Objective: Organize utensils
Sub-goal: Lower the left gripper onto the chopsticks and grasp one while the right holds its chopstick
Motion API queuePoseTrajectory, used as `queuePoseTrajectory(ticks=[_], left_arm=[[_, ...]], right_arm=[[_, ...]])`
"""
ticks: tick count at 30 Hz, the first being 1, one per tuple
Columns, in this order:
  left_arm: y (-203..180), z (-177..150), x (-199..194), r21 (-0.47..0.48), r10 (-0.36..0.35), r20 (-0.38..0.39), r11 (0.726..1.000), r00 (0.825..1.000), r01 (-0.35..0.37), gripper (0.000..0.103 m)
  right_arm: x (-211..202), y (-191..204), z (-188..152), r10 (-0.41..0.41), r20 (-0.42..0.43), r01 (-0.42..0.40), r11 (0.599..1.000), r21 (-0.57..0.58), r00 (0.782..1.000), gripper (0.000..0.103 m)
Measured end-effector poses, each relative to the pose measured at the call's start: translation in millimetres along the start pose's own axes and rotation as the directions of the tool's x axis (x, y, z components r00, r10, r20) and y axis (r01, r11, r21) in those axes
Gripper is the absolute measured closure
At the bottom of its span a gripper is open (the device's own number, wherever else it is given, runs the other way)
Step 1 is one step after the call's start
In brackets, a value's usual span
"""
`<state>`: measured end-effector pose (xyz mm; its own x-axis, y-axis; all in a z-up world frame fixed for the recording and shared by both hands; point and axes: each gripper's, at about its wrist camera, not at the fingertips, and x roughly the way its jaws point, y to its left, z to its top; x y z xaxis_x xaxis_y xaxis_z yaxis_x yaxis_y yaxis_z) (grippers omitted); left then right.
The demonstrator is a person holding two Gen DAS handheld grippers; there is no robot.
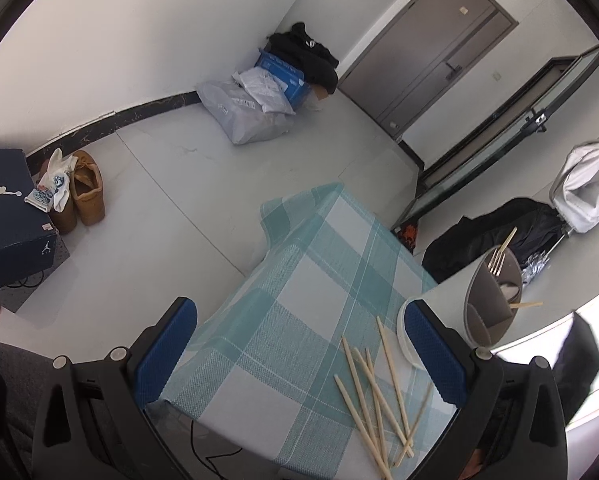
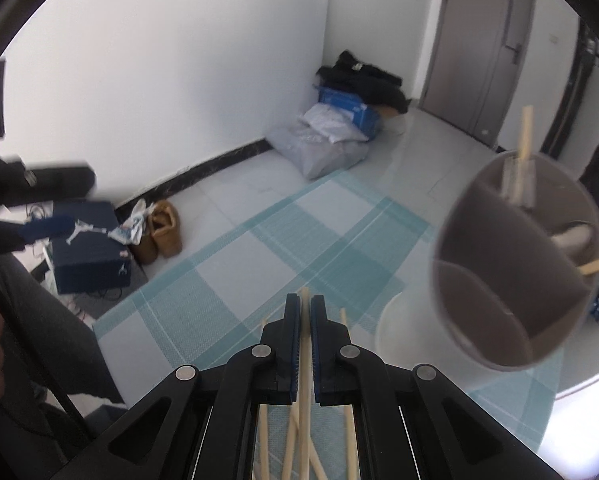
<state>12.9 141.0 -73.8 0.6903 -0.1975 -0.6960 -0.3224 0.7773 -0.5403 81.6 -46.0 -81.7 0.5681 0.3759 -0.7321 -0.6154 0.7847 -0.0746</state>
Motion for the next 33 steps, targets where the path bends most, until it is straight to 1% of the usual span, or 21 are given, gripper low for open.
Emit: queuePoseTrajectory(ticks=[3,4,7,9,12,13,16,19,22,24,25,26,29,30,31,33], left_arm=[[-5.2,-8.3,10.5,0.024,0.007,-0.066,1.000,0.998,-0.005,0.001],[-7.8,-12.7,15.8,0.039,0.009,-0.100,0.999,0.995,-0.005,0.001],[-15.2,-22.7,23.2,0.066,0.007,-0.163,0.998,0.987,0.004,0.001],[-23.2,-31.9,28.1,0.113,0.045,-0.198,0.993,0.979,-0.023,0.001],[-34.1,-43.8,36.3,0.164,0.081,-0.247,0.986,0.966,-0.041,0.001],[-38.4,-48.7,40.8,0.186,0.107,-0.267,0.981,0.958,-0.058,0.001],[-47.3,-59.3,49.7,0.229,0.156,-0.304,0.970,0.940,-0.087,0.003],[-54.2,-67.5,56.8,0.275,0.214,-0.323,0.953,0.922,-0.125,0.003],[-60.4,-71.3,64.1,0.321,0.276,-0.316,0.931,0.908,-0.171,0.007],[-63.9,-72.4,70.3,0.352,0.322,-0.319,0.913,0.891,-0.204,0.008],[-65.0,-71.9,72.1,0.364,0.342,-0.317,0.905,0.885,-0.219,0.012],[-64.8,-71.2,72.5,0.365,0.351,-0.314,0.902,0.882,-0.229,0.015],[-62.1,-72.3,77.1,0.341,0.371,-0.334,0.905,0.867,-0.256,0.017],[-63.3,-72.4,76.7,0.345,0.378,-0.324,0.901,0.867,-0.264,0.017],[-65.0,-72.5,77.6,0.348,0.382,-0.322,0.898,0.866,-0.267,0.022],[-69.2,-73.0,81.0,0.355,0.398,-0.319,0.892,0.860,-0.281,0.024]], right_arm=[[-23.9,-18.2,-2.6,-0.016,0.065,0.011,0.997,0.076,0.998,0.099],[-29.1,-23.3,-4.0,-0.020,0.078,0.013,0.995,0.097,0.997,0.099],[-53.4,-42.1,-10.7,-0.042,0.146,0.017,0.985,0.174,0.988,0.099],[-67.9,-53.5,-16.8,-0.055,0.185,0.012,0.975,0.224,0.981,0.099],[-84.6,-68.1,-25.7,-0.061,0.230,-0.009,0.957,0.290,0.971,0.099],[-88.0,-70.2,-28.0,-0.067,0.242,-0.010,0.954,0.301,0.968,0.099],[-99.3,-79.9,-36.1,-0.074,0.274,-0.020,0.945,0.326,0.959,0.099],[-108.1,-88.7,-40.5,-0.070,0.299,-0.042,0.935,0.351,0.952,0.099],[-117.0,-98.2,-46.1,-0.068,0.328,-0.066,0.923,0.380,0.942,0.099],[-123.1,-105.2,-50.4,-0.069,0.349,-0.082,0.913,0.400,0.935,0.099],[-125.0,-109.2,-52.6,-0.069,0.354,-0.087,0.909,0.407,0.933,0.099],[-128.1,-113.1,-54.3,-0.071,0.362,-0.092,0.905,0.415,0.929,0.099],[-136.8,-121.9,-59.9,-0.081,0.384,-0.101,0.896,0.431,0.920,0.099],[-139.4,-124.0,-62.7,-0.085,0.391,-0.103,0.894,0.436,0.917,0.099],[-141.6,-127.1,-65.1,-0.084,0.396,-0.110,0.890,0.443,0.914,0.099],[-142.7,-132.2,-68.8,-0.078,0.397,-0.124,0.880,0.459,0.915,0.099]])
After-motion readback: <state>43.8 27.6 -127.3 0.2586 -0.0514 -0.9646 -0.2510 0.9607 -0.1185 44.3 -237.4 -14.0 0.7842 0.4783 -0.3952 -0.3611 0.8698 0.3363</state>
